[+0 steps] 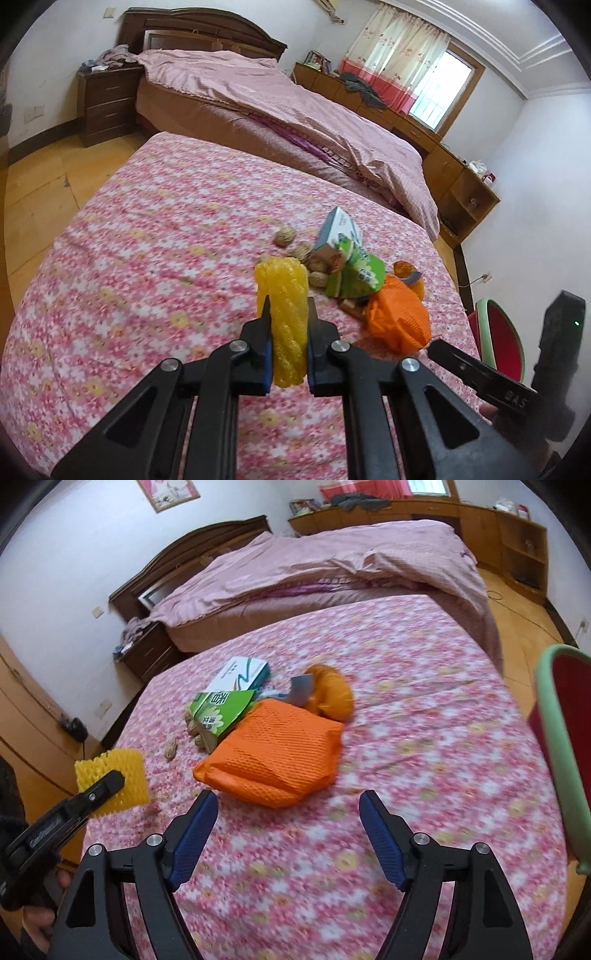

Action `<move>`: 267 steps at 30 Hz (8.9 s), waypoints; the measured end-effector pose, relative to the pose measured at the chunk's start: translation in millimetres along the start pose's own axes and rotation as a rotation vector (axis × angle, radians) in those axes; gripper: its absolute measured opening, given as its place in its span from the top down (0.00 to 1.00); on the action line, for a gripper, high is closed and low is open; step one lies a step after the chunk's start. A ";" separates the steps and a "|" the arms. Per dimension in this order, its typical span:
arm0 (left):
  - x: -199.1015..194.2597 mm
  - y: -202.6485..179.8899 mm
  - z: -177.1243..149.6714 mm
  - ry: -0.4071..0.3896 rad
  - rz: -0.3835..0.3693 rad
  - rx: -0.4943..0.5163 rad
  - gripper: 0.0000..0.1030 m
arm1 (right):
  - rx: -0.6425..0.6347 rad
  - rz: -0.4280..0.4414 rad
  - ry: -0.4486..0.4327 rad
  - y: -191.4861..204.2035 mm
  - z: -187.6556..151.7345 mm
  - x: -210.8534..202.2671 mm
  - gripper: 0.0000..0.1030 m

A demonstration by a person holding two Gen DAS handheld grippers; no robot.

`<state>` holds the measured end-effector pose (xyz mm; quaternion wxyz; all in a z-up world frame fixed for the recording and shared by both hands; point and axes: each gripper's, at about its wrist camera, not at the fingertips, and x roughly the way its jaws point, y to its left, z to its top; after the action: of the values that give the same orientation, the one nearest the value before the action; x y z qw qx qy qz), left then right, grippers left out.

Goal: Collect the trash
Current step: 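Grasp the orange mesh bag with the right tool while the left tool holds the net, then carry net and bag over the red bucket and open both tools to drop them, then grasp the green snack packet with the left tool while the right tool grasps orange cloth, then carry packet and orange cloth over the red bucket and open both tools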

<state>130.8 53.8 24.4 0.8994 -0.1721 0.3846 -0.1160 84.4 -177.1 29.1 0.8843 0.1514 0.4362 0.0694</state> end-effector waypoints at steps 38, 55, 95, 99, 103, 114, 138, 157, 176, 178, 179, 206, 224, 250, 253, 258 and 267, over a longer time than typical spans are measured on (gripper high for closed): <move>-21.0 -19.8 -19.5 0.024 -0.080 0.030 0.88 | -0.007 0.030 -0.097 -2.4 -32.4 -36.4 0.85; -32.2 -79.8 -40.6 0.072 -0.173 0.139 0.88 | 0.090 -0.020 -0.232 -54.2 -55.5 -121.9 0.85; 76.0 -343.4 -88.5 0.279 -0.422 0.510 0.88 | 0.330 -0.279 -0.349 -237.2 -53.2 -192.0 0.85; 96.1 -357.0 -94.8 0.303 -0.410 0.523 0.88 | 0.343 -0.280 -0.328 -250.8 -49.8 -186.2 0.85; 111.1 -363.9 -99.2 0.324 -0.401 0.520 0.88 | 0.347 -0.284 -0.307 -260.1 -45.5 -182.0 0.83; 122.7 -371.5 -101.4 0.326 -0.362 0.519 0.61 | 0.369 -0.291 -0.286 -273.1 -38.3 -177.8 0.72; 58.9 -281.4 -60.8 0.216 -0.277 0.396 0.60 | 0.391 -0.234 -0.324 -225.5 -47.7 -181.8 0.61; 45.1 -175.1 -17.3 0.126 -0.126 0.259 0.52 | 0.324 -0.192 -0.286 -166.4 -42.1 -153.2 0.52; 95.2 -106.0 2.8 0.075 0.098 0.283 0.41 | 0.287 -0.199 -0.190 -138.2 -39.6 -106.4 0.51; 102.2 -104.8 2.8 0.080 0.111 0.288 0.41 | 0.285 -0.203 -0.183 -137.0 -39.9 -104.1 0.51; 105.3 -104.3 2.7 0.083 0.118 0.288 0.41 | 0.285 -0.203 -0.181 -136.7 -39.7 -103.5 0.51; 85.3 -88.6 1.1 0.015 0.017 0.260 0.66 | 0.183 -0.183 -0.127 -101.5 -22.6 -74.3 0.51; 58.0 -36.5 21.8 -0.153 0.051 0.108 0.66 | -0.001 -0.106 -0.060 -34.8 34.3 17.5 0.51; 58.4 -22.3 22.0 -0.137 0.024 0.067 0.66 | 0.014 -0.118 -0.137 -37.6 30.6 7.8 0.84; 56.3 -23.6 21.8 -0.140 0.021 0.070 0.66 | 0.034 -0.127 -0.155 -43.3 21.8 -10.4 0.84; 54.4 -26.2 20.7 -0.150 0.017 0.081 0.66 | 0.067 -0.154 -0.189 -56.7 5.3 -45.1 0.84; 48.6 -45.5 14.7 -0.170 0.006 0.131 0.66 | 0.151 -0.241 -0.263 -95.4 -24.3 -106.7 0.84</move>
<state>171.0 -1.1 20.3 0.9385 -0.1212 0.2991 -0.1232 -0.8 -289.3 63.9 0.9218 0.1717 0.3355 -0.0903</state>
